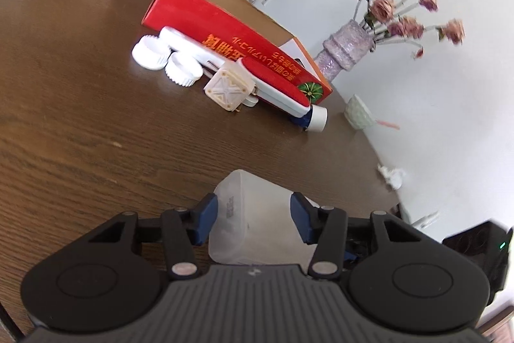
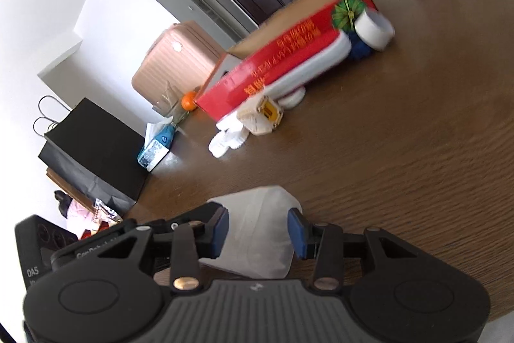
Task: Organize rigid objects
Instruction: 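Hold the white container with both tools and lift it over the red box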
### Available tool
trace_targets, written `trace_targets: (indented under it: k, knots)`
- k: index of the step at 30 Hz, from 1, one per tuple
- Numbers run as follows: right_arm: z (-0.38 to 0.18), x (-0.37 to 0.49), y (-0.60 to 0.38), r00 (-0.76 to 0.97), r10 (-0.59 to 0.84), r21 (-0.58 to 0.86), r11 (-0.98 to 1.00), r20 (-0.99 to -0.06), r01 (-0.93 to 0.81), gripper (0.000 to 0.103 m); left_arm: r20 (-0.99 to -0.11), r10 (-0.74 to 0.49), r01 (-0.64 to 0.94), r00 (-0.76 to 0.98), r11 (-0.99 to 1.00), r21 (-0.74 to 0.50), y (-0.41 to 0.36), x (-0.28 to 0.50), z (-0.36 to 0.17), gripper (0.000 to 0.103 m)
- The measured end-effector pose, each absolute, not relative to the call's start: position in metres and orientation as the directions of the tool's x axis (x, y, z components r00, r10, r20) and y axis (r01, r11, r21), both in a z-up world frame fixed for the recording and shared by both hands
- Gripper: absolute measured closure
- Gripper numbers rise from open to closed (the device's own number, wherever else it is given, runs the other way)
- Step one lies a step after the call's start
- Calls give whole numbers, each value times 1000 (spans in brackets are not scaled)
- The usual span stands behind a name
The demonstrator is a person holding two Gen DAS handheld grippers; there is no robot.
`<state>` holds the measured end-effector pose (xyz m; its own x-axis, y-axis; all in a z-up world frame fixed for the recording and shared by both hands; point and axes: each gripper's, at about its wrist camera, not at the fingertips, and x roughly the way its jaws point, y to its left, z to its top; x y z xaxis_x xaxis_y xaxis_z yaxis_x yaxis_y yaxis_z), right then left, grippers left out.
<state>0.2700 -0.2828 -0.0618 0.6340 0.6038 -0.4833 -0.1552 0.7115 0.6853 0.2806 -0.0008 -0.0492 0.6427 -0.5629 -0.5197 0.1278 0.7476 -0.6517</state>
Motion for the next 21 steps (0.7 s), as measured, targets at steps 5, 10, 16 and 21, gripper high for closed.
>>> trace_targets:
  k: [5, 10, 16, 21]
  knots:
    - [-66, 273, -284, 631, 617, 712, 688, -471, -141, 65, -511, -542, 130, 667, 760, -636, -4, 274, -46, 56]
    - [-51, 267, -290, 674, 588, 667, 722, -447, -187, 80, -485, -547, 182, 682, 769, -613, -10, 262, -33, 65]
    - [-34, 266, -304, 713, 584, 666, 713, -389, -220, 80, -430, -554, 246, 713, 772, -586, -22, 263, -10, 65]
    - [7, 290, -308, 768, 562, 618, 731, -306, -289, 80, -362, -560, 319, 746, 777, -543, -29, 303, 30, 65]
